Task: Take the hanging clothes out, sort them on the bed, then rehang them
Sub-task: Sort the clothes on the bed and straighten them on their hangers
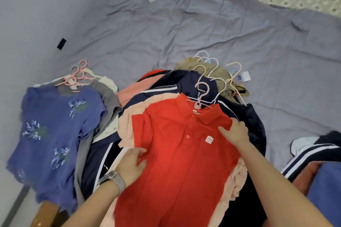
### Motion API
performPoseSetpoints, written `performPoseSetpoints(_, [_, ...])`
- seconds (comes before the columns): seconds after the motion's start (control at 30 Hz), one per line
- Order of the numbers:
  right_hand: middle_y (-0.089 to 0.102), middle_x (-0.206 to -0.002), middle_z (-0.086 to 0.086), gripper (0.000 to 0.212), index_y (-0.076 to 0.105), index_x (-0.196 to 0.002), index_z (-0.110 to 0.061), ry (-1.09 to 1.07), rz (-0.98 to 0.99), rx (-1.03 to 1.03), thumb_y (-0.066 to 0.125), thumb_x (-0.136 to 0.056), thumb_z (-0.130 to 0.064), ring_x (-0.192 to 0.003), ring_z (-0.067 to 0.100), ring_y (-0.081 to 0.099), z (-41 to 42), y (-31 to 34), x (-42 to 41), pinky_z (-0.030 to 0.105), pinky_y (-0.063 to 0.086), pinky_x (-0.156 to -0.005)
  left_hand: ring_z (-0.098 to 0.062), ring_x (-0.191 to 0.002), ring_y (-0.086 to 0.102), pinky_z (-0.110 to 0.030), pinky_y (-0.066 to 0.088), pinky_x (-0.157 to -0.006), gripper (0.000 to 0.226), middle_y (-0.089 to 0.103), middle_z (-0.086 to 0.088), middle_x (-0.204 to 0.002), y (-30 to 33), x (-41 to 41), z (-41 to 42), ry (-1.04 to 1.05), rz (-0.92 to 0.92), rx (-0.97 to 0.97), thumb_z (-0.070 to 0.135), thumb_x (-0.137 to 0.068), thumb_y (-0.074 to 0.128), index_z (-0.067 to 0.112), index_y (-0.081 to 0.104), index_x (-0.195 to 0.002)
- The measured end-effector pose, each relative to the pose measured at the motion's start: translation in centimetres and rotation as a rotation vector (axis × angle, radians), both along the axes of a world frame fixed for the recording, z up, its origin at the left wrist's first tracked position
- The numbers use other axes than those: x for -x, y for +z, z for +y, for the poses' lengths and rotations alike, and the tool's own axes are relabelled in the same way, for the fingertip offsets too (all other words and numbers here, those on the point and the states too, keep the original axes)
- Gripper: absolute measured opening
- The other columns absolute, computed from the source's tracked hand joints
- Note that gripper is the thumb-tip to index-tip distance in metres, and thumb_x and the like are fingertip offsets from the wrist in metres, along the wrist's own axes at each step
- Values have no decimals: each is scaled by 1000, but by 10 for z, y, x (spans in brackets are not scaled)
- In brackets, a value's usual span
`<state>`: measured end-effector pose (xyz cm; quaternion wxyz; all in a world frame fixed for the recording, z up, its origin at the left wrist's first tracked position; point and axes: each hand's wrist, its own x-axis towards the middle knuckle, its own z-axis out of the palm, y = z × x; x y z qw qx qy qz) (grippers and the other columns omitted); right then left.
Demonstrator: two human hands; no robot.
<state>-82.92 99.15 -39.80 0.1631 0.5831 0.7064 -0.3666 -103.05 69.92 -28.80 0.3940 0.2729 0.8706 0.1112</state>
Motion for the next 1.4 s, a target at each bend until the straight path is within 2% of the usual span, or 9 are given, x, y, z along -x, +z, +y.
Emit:
performPoseSetpoints(0.13, [44, -124, 15, 51, 44, -131, -22, -15, 19, -189, 55, -89, -48, -116, 36, 42, -15, 8, 3, 51, 40, -96, -8, -87, 53, -12, 37, -86, 35, 49, 1, -107, -2, -4, 1, -14, -10, 21, 13, -88, 59, 17, 53, -121])
performPoseSetpoints(0.3, [62, -98, -6, 19, 58, -109, -20, -17, 433, -192, 43, -99, -27, -95, 15, 59, -56, 31, -4, 32, 45, -83, -11, -97, 52, -22, 38, -99, 36, 50, 1, -110, -1, -13, 9, -85, 19, 12, 16, -88, 58, 17, 53, -123])
performPoseSetpoints(0.4, [59, -71, -11, 18, 58, -98, -20, -83, 415, -144, 43, -100, -29, -73, 16, 61, -83, 55, -16, 28, 39, -65, -16, -115, 49, -19, 31, -102, 38, 48, -3, -122, 8, -15, 17, -160, 80, -14, 18, -90, 54, 16, 49, -127])
performPoseSetpoints(0.53, [63, -69, -8, 17, 60, -87, -26, -150, 552, -74, 49, -97, -32, -66, 6, 60, -109, 95, -38, 17, 43, -61, -22, -120, 47, -19, 27, -102, 39, 49, -7, -125, 35, -10, 25, -190, 237, -218, 19, -90, 56, 8, 50, -127])
performPoseSetpoints(0.7, [51, -55, -8, 30, 51, -66, -33, -126, 646, -40, 53, -96, -28, -52, 2, 46, -149, 175, -62, 14, 37, -53, -23, -124, 44, -36, 33, -108, 60, 49, -8, -133, 78, -4, 25, -255, 430, -428, 47, -88, 33, 8, 47, -132])
performPoseSetpoints(0.9, [66, -73, 2, 22, 65, -77, -29, -10, 705, 49, 53, -95, -28, -64, 8, 59, -222, 282, -82, 20, 45, -63, -18, -113, 52, -39, 26, -106, 68, 58, 5, -118, 135, -14, -23, -485, 444, -383, 61, -84, 9, 24, 48, -126])
performPoseSetpoints(1.1, [66, -70, -13, 20, 65, -70, -33, 0, 600, -289, 61, -90, -38, -68, 8, 61, -321, 341, -88, 19, 45, -64, -15, -92, 50, -36, 29, -91, 59, 54, 14, -90, 193, -22, -133, -379, 271, -568, 63, -78, 20, 25, 55, -108])
performPoseSetpoints(1.2, [67, -79, -18, 22, 66, -78, -37, -27, 590, -476, 56, -85, -55, -76, 5, 62, -374, 365, -69, 23, 47, -68, -10, -88, 46, -31, 25, -86, 52, 57, 15, -90, 224, -9, -185, -312, 312, -688, 62, -79, 26, 29, 57, -105])
performPoseSetpoints(1.4, [64, -105, -21, 27, 64, -107, -34, -21, 649, -726, 46, -89, -44, -103, 3, 53, -466, 393, -18, 32, 40, -94, -9, -85, 45, -27, 20, -82, 41, 56, 15, -78, 272, 36, -286, -200, 350, -809, 62, -77, 31, 36, 55, -99])
